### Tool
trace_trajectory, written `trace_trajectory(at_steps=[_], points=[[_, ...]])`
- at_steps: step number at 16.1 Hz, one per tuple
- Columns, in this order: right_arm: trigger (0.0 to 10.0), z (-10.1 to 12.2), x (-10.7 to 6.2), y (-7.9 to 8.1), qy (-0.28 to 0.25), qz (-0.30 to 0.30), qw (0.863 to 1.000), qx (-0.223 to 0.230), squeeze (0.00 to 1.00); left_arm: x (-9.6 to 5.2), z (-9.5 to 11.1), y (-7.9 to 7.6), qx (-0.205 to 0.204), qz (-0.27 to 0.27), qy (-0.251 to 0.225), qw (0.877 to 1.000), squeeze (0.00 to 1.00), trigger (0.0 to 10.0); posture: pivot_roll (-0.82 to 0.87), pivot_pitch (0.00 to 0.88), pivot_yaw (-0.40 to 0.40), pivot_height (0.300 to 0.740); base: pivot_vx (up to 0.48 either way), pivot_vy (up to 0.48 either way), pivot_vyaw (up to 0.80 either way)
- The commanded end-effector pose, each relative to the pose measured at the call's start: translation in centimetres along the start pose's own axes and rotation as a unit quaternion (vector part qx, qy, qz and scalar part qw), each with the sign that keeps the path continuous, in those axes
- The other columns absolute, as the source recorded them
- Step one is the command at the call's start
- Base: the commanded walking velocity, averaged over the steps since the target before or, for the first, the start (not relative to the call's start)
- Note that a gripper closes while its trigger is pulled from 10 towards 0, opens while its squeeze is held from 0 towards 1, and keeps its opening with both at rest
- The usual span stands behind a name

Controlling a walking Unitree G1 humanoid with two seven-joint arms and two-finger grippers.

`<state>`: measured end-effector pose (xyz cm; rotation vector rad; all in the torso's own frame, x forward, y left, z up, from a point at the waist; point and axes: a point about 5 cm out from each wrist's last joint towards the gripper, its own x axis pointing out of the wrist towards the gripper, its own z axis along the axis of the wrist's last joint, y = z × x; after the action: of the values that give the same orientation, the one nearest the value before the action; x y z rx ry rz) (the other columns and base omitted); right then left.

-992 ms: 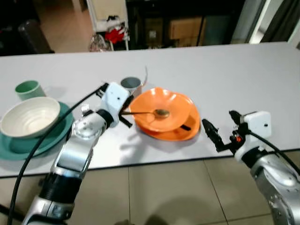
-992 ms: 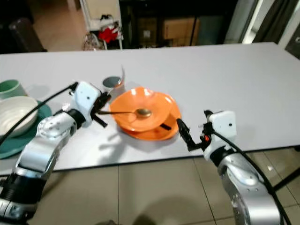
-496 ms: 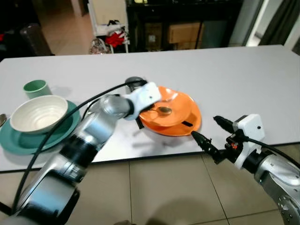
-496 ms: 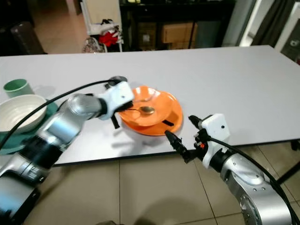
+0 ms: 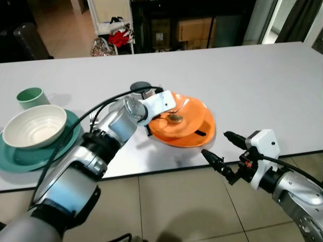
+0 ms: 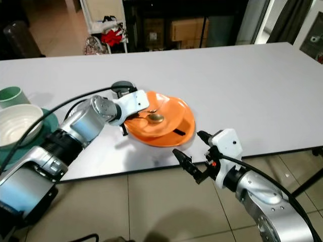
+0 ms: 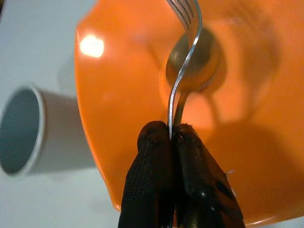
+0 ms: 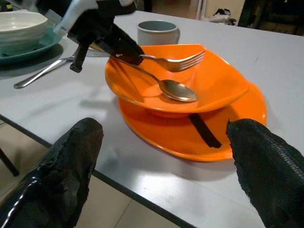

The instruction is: Setting the table

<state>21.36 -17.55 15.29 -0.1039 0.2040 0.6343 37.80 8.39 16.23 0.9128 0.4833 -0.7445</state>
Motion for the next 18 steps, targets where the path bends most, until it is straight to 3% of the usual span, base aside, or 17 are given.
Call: trace_trajectory(at_steps=[1,2,3,5,14,15,16,18], points=[[10.0,0.5,-0.1,0.3,-0.008,0.005,1.0,-0.013,0.0,-0.3,0.7,0.8,0.01,0.018,-0.004,1.0,0.0,10.0,-0.07,0.0,0.075,0.74,0.0,0.0,0.0],[10.0,0.5,-0.1,0.3,-0.008,0.005,1.0,-0.013,0.0,-0.2,0.9,0.9,0.011,0.019,-0.002,1.0,0.04,10.0,-0.07,0.0,0.079,0.74,0.0,0.0,0.0],[10.0,0.5,-0.1,0.3,-0.009,0.005,1.0,-0.013,0.0,-0.2,1.1,1.0,0.01,0.018,-0.003,1.0,0.82,10.0,-0.07,0.0,0.08,0.74,0.0,0.0,0.0],[10.0,0.5,-0.1,0.3,-0.009,0.004,1.0,-0.012,0.0,-0.2,1.4,1.0,0.003,0.014,-0.012,1.0,1.0,10.0,-0.07,0.0,0.08,0.74,0.0,0.0,0.0],[10.0,0.6,-0.3,0.3,-0.01,0.006,1.0,-0.014,0.0,-2.1,2.7,2.4,-0.046,0.013,-0.083,0.995,1.0,10.0,-0.06,0.0,0.07,0.74,0.0,0.0,0.0],[10.0,0.5,-0.4,0.2,-0.013,-0.008,1.0,-0.012,0.0,-3.0,3.4,2.9,-0.087,0.036,-0.142,0.985,1.0,10.0,-0.07,0.0,0.072,0.74,0.0,0.0,0.0],[10.0,0.5,-0.4,0.1,-0.02,-0.041,0.999,-0.014,0.0,-4.1,4.0,3.4,-0.148,0.069,-0.231,0.959,1.0,10.0,-0.07,0.0,0.075,0.74,0.0,0.0,0.0],[10.0,0.6,-0.4,-0.4,-0.034,-0.103,0.994,-0.014,0.0,-5.1,3.4,3.4,-0.213,0.107,-0.298,0.924,1.0,10.0,-0.08,0.0,0.072,0.74,0.0,0.0,0.0]])
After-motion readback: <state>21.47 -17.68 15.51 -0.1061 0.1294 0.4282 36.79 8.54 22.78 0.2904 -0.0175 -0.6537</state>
